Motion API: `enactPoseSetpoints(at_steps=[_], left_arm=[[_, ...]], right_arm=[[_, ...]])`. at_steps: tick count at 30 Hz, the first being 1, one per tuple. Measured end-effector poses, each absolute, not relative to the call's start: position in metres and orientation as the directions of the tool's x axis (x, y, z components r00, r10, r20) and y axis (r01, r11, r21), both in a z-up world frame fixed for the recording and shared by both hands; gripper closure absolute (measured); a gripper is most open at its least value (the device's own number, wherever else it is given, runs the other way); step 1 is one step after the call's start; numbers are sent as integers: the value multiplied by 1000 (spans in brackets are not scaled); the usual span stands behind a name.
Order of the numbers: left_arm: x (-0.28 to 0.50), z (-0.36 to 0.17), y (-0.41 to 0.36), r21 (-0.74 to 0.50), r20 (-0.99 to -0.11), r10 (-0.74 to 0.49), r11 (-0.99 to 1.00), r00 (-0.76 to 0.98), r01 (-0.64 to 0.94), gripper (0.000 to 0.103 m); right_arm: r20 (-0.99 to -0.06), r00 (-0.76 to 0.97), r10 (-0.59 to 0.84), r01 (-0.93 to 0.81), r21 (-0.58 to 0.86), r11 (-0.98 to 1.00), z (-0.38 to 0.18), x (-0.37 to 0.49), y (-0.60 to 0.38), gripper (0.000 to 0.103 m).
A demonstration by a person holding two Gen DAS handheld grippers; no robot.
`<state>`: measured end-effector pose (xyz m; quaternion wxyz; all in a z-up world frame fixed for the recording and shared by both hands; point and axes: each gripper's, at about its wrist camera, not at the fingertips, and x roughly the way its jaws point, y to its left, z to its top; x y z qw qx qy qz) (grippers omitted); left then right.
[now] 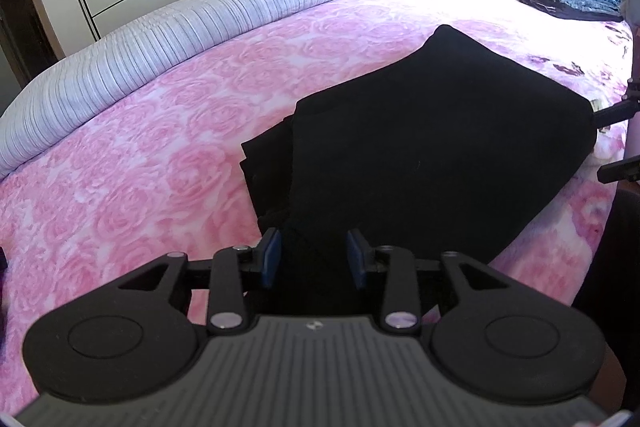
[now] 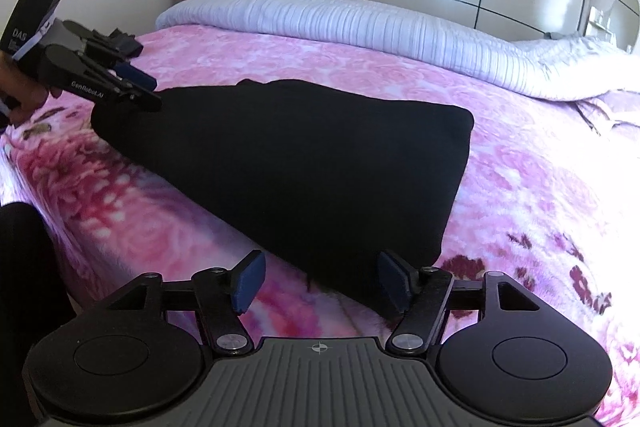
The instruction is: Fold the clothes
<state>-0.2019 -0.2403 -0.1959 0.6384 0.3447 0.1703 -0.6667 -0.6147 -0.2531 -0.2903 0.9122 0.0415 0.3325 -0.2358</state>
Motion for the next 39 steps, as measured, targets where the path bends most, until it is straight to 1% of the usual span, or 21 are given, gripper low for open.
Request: enactPoseSetpoints(at_steps=[3, 6, 8, 10, 12, 14, 17, 20, 22, 25, 26, 28, 30, 31, 32, 33, 34, 36, 37, 38, 39], left_arm=[[-203, -198, -241, 221, -679, -732, -132, 55, 966, 71], [-204, -198, -242, 230, -678, -732, -135, 59, 964, 68], [-206, -196, -238, 254, -662, -747, -141, 66, 957, 59], [-210, -191, -228, 299, -631, -773, -159, 70, 941, 53], [-218, -188, -214, 362, -589, -805, -188, 67, 913, 47], [-231, -186, -195, 436, -538, -842, -239, 38, 868, 33], [-255, -200, -175, 548, -510, -860, -336, -13, 766, 25], [-281, -222, -167, 655, -513, -858, -411, -27, 633, 24], [-293, -240, -177, 703, -524, -852, -431, 1, 566, 24], [-301, -260, -199, 751, -535, -844, -447, 51, 486, 24], [-303, -265, -205, 773, -527, -847, -443, 71, 454, 24], [-304, -274, -220, 823, -496, -860, -421, 120, 382, 25], [-300, -278, -234, 829, -507, -849, -434, 149, 352, 31], [-298, -280, -240, 827, -519, -840, -446, 160, 342, 41], [-296, -280, -245, 818, -535, -829, -460, 165, 346, 49], [-295, -279, -247, 809, -548, -821, -470, 163, 353, 51], [-295, -278, -247, 805, -554, -817, -477, 159, 352, 55], [-294, -277, -244, 797, -564, -812, -489, 149, 354, 59], [-294, -277, -243, 793, -568, -811, -492, 144, 358, 60], [-293, -276, -243, 791, -570, -810, -494, 141, 362, 60], [-293, -275, -242, 788, -572, -808, -496, 138, 366, 60]], right_arm=[[-637, 647, -418, 438, -138, 888, -292, -611, -248, 35], [-639, 585, -499, 361, -346, 866, -297, -598, -229, 34], [-623, 565, -541, 267, -483, 834, -303, -589, -214, 32], [-615, 555, -560, 182, -567, 803, -310, -583, -205, 32], [-609, 544, -577, 109, -630, 769, -318, -576, -201, 32], [-606, 533, -591, 44, -678, 734, -328, -569, -200, 32], [-578, 524, -626, -48, -753, 656, -344, -559, -200, 32], [-571, 536, -622, -70, -764, 642, -346, -550, -211, 33], [-577, 540, -613, -67, -755, 652, -342, -544, -223, 39], [-606, 560, -565, -50, -706, 706, -325, -541, -240, 65], [-604, 571, -555, -40, -696, 717, -316, -542, -244, 68], [-592, 592, -548, -21, -690, 723, -298, -545, -251, 69], [-590, 597, -543, -12, -684, 729, -292, -547, -255, 69], [-590, 599, -541, -8, -680, 733, -289, -548, -257, 69], [-589, 602, -540, -8, -681, 733, -291, -549, -256, 68], [-586, 604, -540, -10, -683, 730, -295, -550, -255, 67], [-577, 605, -549, -11, -696, 718, -302, -551, -251, 63], [-547, 606, -577, -9, -730, 683, -319, -554, -241, 49], [-534, 610, -586, -11, -745, 667, -329, -554, -233, 36], [-521, 615, -591, -16, -758, 652, -339, -554, -226, 29], [-510, 619, -597, -16, -768, 640, -344, -553, -224, 28]])
